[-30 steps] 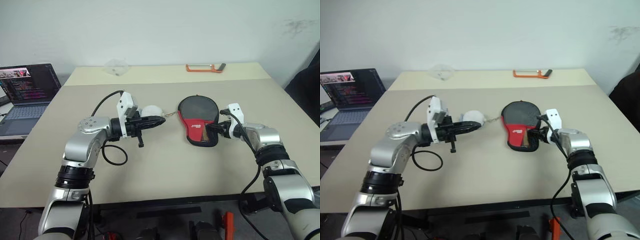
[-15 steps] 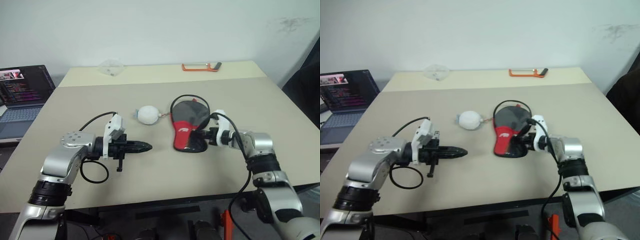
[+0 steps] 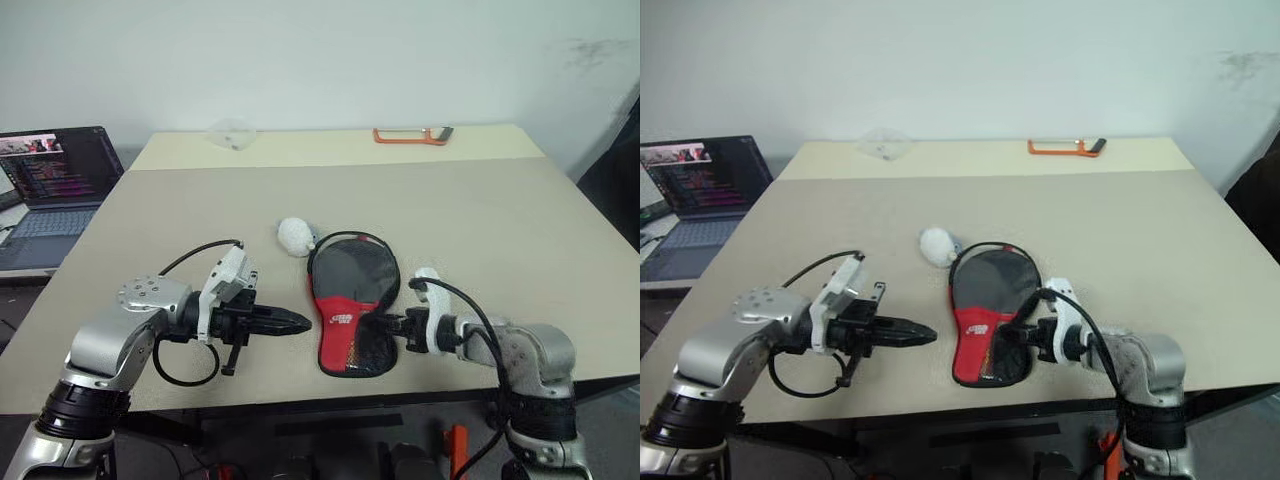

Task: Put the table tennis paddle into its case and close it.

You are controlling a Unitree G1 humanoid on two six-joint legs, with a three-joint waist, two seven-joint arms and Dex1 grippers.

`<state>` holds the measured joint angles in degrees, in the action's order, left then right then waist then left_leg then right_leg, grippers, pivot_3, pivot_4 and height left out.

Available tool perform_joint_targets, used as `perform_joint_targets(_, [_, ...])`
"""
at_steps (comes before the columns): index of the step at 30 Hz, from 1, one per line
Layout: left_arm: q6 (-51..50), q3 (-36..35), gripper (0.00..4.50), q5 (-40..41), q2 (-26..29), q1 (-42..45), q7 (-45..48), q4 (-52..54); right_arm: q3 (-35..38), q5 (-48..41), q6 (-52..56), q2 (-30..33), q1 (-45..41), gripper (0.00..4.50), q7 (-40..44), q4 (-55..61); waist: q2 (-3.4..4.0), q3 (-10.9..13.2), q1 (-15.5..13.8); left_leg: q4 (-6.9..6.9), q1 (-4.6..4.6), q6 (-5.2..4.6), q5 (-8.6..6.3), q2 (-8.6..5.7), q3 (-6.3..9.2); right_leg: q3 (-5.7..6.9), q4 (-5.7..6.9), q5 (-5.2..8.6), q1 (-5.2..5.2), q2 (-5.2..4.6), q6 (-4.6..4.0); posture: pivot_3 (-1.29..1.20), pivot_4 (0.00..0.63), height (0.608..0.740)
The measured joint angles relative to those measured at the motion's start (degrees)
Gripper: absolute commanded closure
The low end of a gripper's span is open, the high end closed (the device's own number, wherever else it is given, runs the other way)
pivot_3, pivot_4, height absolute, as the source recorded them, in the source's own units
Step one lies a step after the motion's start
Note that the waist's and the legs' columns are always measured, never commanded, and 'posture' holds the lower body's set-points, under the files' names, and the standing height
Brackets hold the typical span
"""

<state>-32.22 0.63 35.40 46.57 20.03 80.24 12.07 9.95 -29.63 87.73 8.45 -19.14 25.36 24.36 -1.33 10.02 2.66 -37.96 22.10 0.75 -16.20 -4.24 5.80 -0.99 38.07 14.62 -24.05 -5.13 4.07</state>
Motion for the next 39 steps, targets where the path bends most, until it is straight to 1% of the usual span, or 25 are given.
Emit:
perform_joint_targets(2, [0.00,0.03,4.50,0.13,0.56,-0.29,0.43,0.05,2.06,-0.85,2.41,-0.62,2.31,4.48,-1.04,3.36,0.00,0.00,-0.43,-0.01,0.03,0.00,0.00,-0.05,-0.03,-0.01,-0.05,0.00,0.01,-0.02,0.00,0.00,0.150,0.740])
perform_joint_targets(6, [0.09,0.11,4.50,0.32,1.18,-0.67,1.05,0.81,3.61,-2.25,3.80,-0.60,4.92,4.48,-2.67,6.99,0.01,0.00,-0.59,0.00,-0.04,-0.04,-0.02,-0.03,-0.02,0.01,0.00,0.00,0.05,-0.01,0.00,0.00,0.150,0.740])
perform_joint_targets(15, [1.03,1.33,4.50,-0.46,1.25,-0.20,1.48,0.30,4.61,-3.12,4.33,-2.06,4.99,4.48,-5.73,7.00,0.01,0.00,-0.63,-0.01,-0.20,-0.04,-0.02,-0.02,-0.03,0.01,0.01,0.00,0.22,0.02,0.00,0.00,0.150,0.740])
perform_joint_targets(17, [1.49,1.36,4.50,-0.75,1.23,-0.14,1.46,0.30,4.77,-3.09,4.33,-2.38,4.79,3.98,-6.50,6.57,0.01,0.00,-0.62,-0.01,-0.23,-0.04,-0.02,-0.01,-0.02,0.02,0.02,0.00,0.26,0.03,0.00,0.00,0.150,0.740])
perform_joint_targets(18, [1.61,1.36,4.50,-0.83,1.23,-0.15,1.43,0.30,5.08,-3.09,4.33,-2.53,4.77,3.79,-6.87,6.31,0.01,0.00,-0.62,-0.01,-0.25,-0.05,-0.02,-0.01,0.00,0.03,0.01,0.00,0.29,0.03,0.00,0.00,0.150,0.740])
perform_joint_targets(21, [1.77,1.36,4.50,-1.03,1.23,-0.36,1.35,0.31,5.76,-3.67,4.34,-2.45,4.73,2.78,-6.80,6.35,0.01,0.00,-0.64,-0.01,-0.28,-0.05,-0.02,-0.02,0.01,0.04,0.00,0.00,0.34,0.02,0.00,0.00,0.150,0.740])
perform_joint_targets(24, [2.38,1.36,4.50,-1.35,1.22,-1.22,0.71,0.34,5.82,-5.09,4.34,-1.15,4.82,1.86,-6.76,7.43,0.01,0.00,-0.75,-0.02,-0.31,-0.06,-0.03,-0.03,0.05,0.07,-0.02,0.00,0.39,0.02,0.01,0.00,0.150,0.740])
perform_joint_targets(26, [2.58,1.35,4.50,-1.54,1.23,-1.67,0.31,0.34,6.57,-5.54,4.34,0.86,4.82,1.29,-6.81,8.64,0.01,0.00,-0.82,-0.02,-0.30,-0.06,-0.03,-0.04,0.06,0.09,-0.04,0.00,0.40,0.01,0.01,0.00,0.150,0.740])
perform_joint_targets(28, [2.80,1.35,4.50,-1.61,1.22,-1.98,0.04,0.34,6.88,-5.55,4.34,5.29,4.63,0.58,-6.61,10.23,0.01,0.00,-0.84,-0.02,-0.29,-0.06,-0.03,-0.04,0.06,0.11,-0.06,0.01,0.42,0.00,0.01,0.00,0.150,0.740])
perform_joint_targets(30, [2.90,1.34,4.50,-1.63,1.12,-2.05,-0.69,0.35,8.25,-6.49,4.34,8.42,4.08,0.02,-5.50,11.34,0.01,0.00,-0.86,-0.01,-0.29,-0.07,-0.03,-0.03,0.08,0.13,-0.06,0.01,0.44,0.01,0.02,0.00,0.150,0.740])
perform_joint_targets(35, [3.47,1.29,4.50,-1.65,0.83,-2.19,-1.77,0.31,12.45,-13.20,3.97,13.95,2.24,0.02,-0.52,12.18,0.02,0.01,-0.76,-0.02,-0.31,-0.08,-0.03,0.00,0.07,0.14,-0.08,0.01,0.48,0.03,0.02,0.00,0.150,0.740])
perform_joint_targets(38, [2.26,1.22,4.50,-1.99,-0.47,-1.61,-5.12,-1.29,7.33,-12.60,-3.19,15.62,-1.93,0.02,1.21,11.56,0.02,0.01,-0.53,-0.02,-0.38,-0.08,-0.03,0.01,0.05,0.12,-0.05,0.01,0.50,0.05,0.02,0.00,0.150,0.740])
perform_joint_targets(39, [1.68,1.22,4.50,-2.06,-1.08,-1.22,-6.44,-1.92,4.46,-11.47,-6.59,15.74,-3.26,0.02,1.48,11.03,0.02,0.01,-0.53,-0.02,-0.40,-0.08,-0.03,0.03,0.09,0.16,-0.05,0.01,0.54,0.07,0.02,0.00,0.150,0.740])
